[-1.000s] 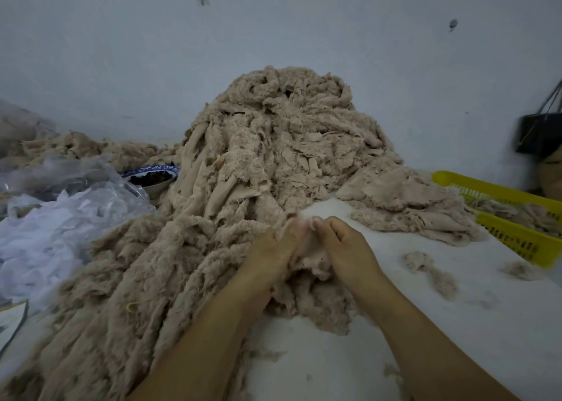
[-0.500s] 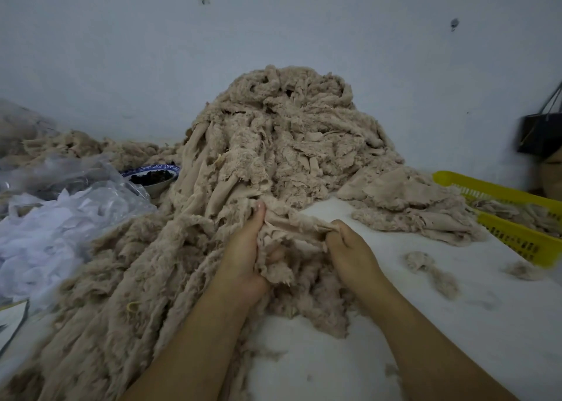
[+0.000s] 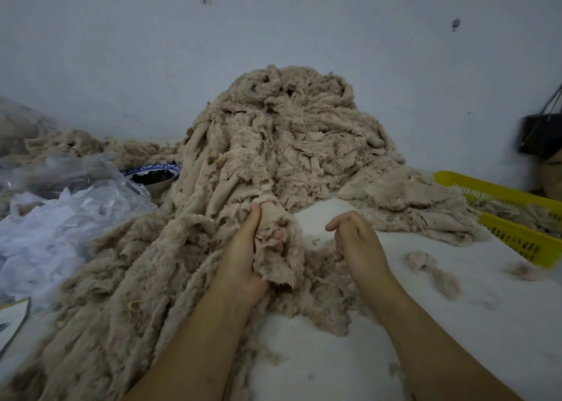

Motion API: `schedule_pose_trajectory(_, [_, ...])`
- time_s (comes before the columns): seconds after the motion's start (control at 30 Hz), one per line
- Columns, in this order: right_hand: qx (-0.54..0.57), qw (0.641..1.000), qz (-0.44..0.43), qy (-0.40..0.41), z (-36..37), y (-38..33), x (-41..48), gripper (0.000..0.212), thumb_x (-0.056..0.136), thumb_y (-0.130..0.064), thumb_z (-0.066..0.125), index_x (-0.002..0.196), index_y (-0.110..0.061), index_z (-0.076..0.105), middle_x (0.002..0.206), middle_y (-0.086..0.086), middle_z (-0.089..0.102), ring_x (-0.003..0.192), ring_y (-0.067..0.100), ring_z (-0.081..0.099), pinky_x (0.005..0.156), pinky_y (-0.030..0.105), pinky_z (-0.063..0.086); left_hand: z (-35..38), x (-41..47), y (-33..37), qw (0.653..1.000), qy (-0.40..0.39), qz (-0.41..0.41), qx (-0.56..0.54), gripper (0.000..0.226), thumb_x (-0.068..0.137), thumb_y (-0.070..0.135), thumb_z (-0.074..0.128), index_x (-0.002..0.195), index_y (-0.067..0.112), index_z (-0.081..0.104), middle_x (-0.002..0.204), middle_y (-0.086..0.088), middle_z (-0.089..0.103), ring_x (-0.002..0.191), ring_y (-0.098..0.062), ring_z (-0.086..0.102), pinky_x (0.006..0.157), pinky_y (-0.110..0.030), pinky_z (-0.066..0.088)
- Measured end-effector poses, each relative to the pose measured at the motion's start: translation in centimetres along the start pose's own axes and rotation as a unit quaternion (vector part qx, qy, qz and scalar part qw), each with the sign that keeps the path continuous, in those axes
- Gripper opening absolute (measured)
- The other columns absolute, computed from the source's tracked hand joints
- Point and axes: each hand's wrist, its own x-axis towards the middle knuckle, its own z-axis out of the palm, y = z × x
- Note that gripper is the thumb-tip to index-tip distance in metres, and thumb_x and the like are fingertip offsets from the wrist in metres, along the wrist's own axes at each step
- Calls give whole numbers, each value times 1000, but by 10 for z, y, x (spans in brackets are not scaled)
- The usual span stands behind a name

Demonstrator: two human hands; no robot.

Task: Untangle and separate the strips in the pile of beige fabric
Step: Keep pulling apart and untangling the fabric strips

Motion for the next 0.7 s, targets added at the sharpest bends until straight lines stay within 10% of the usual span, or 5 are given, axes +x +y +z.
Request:
schedule_pose_trajectory(0.17, [-19, 995, -73, -60, 12, -10, -15, 60, 79, -87, 37, 82, -30, 53, 67, -15, 49, 58, 3, 44, 56, 17, 39, 5, -4, -9, 996, -27, 12, 83, 45, 88, 27, 68, 122, -2, 65, 120, -23, 67, 110, -33, 67, 92, -44, 56])
schedule_pose_trajectory(0.37, [-151, 980, -107, -78, 19, -12, -12, 36, 102, -37, 48, 73, -16, 41, 72, -3, 42, 59, 3, 37, 55, 19, 32, 7, -6, -15, 979, -21, 27, 200, 44, 80, 35, 74, 108, 1, 73, 109, -17, 73, 102, -22, 71, 80, -31, 58])
schedule_pose_trajectory(0.5, [-125, 990, -62, -31, 12, -11, -8, 36, 102, -27, 42, 70, -18, 29, 65, -3, 31, 50, 4, 30, 48, 18, 29, 5, -1, -10, 993, -3, 10, 114, 48, 86, 33, 69, 120, 0, 67, 120, -22, 68, 112, -33, 66, 99, -48, 50])
schedule_pose_trajectory(0.7, [-85, 980, 95, 153, -17, 6, 8, 32, 101, -23, 40, 72, -13, 35, 67, 4, 35, 57, 17, 29, 54, 32, 22, -8, 8, 5, 998, -12, 46, -31, 45, 98, 38, 53, 70, 13, 78, 63, -2, 69, 59, -16, 71, 55, -33, 59])
